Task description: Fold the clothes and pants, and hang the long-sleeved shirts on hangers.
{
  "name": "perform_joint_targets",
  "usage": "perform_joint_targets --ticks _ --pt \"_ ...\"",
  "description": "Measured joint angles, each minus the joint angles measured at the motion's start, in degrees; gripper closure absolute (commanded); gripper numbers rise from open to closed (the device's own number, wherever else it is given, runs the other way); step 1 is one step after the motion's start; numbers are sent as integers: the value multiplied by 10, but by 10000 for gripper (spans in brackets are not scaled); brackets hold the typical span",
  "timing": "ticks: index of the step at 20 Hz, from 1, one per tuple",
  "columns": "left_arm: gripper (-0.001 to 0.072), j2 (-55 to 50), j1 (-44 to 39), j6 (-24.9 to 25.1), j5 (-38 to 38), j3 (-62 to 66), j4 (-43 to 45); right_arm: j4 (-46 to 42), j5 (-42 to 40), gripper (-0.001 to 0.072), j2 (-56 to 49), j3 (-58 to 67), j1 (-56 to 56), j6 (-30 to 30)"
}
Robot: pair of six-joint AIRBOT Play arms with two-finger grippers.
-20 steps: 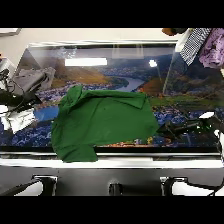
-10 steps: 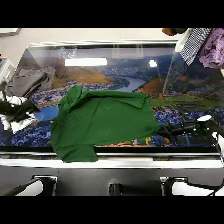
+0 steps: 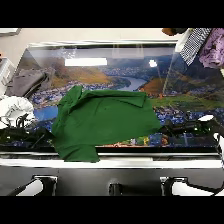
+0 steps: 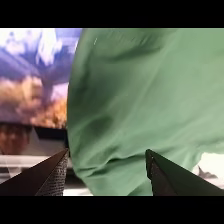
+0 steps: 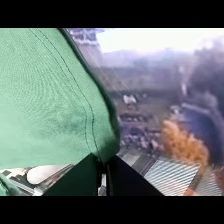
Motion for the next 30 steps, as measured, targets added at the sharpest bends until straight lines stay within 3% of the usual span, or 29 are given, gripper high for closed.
perform_joint_targets --ticks 9,19,21,22,24,30 --pt "176 6 2 -22 -23 -37 22 10 10 683 3 0 0 0" --pt "186 6 -7 -30 30 -95 -16 10 9 684 19 0 0 0" --pt "478 3 -19 -30 47 -98 -22 10 7 684 25 0 0 0" --pt "587 1 -25 -30 61 -100 -21 10 8 684 28 0 0 0" --pt "688 -1 -32 -29 80 -100 -23 10 11 685 33 0 0 0" --pt "690 -2 -41 -17 106 -63 -36 26 26 687 62 0 19 -22"
